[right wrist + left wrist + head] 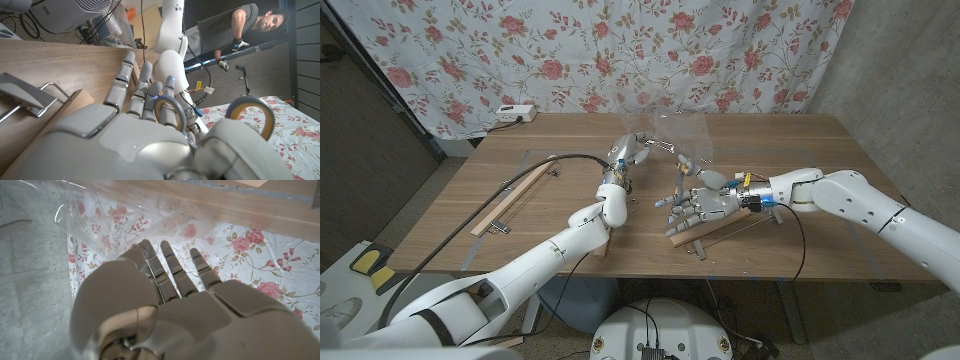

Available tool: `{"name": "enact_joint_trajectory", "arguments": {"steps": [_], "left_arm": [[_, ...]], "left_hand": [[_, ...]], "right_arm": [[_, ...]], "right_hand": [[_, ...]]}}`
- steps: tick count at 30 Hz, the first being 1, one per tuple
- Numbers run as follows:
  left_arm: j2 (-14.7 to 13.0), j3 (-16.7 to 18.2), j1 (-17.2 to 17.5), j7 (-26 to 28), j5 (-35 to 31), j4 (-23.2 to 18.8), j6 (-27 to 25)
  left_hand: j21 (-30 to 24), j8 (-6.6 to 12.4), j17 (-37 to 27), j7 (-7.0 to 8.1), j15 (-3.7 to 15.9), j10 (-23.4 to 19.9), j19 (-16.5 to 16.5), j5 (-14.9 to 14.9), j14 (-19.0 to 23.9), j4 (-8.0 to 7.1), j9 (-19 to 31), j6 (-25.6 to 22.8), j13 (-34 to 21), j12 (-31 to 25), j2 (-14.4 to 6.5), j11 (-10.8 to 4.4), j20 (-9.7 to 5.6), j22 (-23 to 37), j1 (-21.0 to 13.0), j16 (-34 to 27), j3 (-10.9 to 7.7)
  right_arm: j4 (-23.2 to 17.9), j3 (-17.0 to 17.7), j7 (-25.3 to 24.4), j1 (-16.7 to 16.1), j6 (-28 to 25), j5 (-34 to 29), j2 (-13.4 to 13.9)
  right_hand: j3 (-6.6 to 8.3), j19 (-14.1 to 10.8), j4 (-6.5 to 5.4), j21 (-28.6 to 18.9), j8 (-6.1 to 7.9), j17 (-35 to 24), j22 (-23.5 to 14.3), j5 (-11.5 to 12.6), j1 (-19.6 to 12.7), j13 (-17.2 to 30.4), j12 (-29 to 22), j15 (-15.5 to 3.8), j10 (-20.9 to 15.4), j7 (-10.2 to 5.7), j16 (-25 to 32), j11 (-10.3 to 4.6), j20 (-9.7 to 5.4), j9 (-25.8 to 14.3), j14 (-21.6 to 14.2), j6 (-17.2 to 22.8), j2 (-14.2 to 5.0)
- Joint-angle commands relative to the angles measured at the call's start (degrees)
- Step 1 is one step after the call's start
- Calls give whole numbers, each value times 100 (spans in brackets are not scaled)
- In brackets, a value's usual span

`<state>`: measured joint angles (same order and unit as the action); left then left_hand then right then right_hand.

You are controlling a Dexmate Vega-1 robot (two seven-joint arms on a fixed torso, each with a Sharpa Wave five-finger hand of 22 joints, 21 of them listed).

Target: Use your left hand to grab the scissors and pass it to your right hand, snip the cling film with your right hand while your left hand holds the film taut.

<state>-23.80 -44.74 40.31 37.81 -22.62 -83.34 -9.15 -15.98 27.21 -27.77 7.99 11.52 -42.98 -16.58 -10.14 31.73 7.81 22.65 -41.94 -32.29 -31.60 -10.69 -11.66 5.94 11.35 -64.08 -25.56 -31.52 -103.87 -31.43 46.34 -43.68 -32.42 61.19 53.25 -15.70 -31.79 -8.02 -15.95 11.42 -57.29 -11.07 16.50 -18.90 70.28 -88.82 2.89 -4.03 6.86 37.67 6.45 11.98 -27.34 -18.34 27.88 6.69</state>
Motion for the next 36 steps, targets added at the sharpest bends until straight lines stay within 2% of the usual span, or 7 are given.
{"name": "enact_joint_trajectory", "arguments": {"steps": [1, 9, 21, 36], "left_arm": [[-56, 81, 142, -39, 71, -185, -81], [-93, 166, 256, 25, 94, -332, -142], [-199, 331, 639, 108, 185, -754, -395], [-295, 475, 974, 175, 263, -1105, -629]], "left_hand": [[-43, 56, -27, -13, 170, -56, -9, 7, 126, 0, 13, -6, -14, 22, -5, -24, 29, 13, -65, 16, 16], [-47, 62, -36, -11, 161, -59, -9, 9, 120, -10, 13, 0, -19, 29, -10, -20, 21, 13, -62, 35, 19], [-53, 70, -56, -8, 166, -58, -11, 10, 109, -12, 7, 7, -30, 43, -13, -19, 26, 13, -72, 66, 21], [-58, 84, -78, -8, 157, -65, -4, 9, 115, -15, 2, 4, -44, 55, -11, -19, 26, 14, -80, 95, 26]], "right_arm": [[477, -356, 256, 533, -17, -260, -405], [672, -541, 416, 744, -90, -458, -526], [1053, -875, 764, 1144, -89, -846, -806], [1577, -1075, 967, 1550, 82, -1315, -1046]], "right_hand": [[-47, -25, -5, 13, 13, -14, -21, 44, 61, -5, -45, 42, 7, 461, -17, 31, 24, 5, -9, -222, -7], [-80, -31, -1, 32, 25, -14, -23, 95, 73, -5, -47, 24, 5, 465, -8, 43, 23, 27, -15, -227, -41], [-119, 10, 21, 90, 38, -8, -23, 175, 49, 9, -43, 79, 61, 470, -42, 61, 25, 62, 98, -252, -109], [-146, 37, 48, 142, 56, 4, -22, 236, -1, 16, -58, 101, 61, 463, -37, 74, 25, 94, 107, -261, -170]]}}
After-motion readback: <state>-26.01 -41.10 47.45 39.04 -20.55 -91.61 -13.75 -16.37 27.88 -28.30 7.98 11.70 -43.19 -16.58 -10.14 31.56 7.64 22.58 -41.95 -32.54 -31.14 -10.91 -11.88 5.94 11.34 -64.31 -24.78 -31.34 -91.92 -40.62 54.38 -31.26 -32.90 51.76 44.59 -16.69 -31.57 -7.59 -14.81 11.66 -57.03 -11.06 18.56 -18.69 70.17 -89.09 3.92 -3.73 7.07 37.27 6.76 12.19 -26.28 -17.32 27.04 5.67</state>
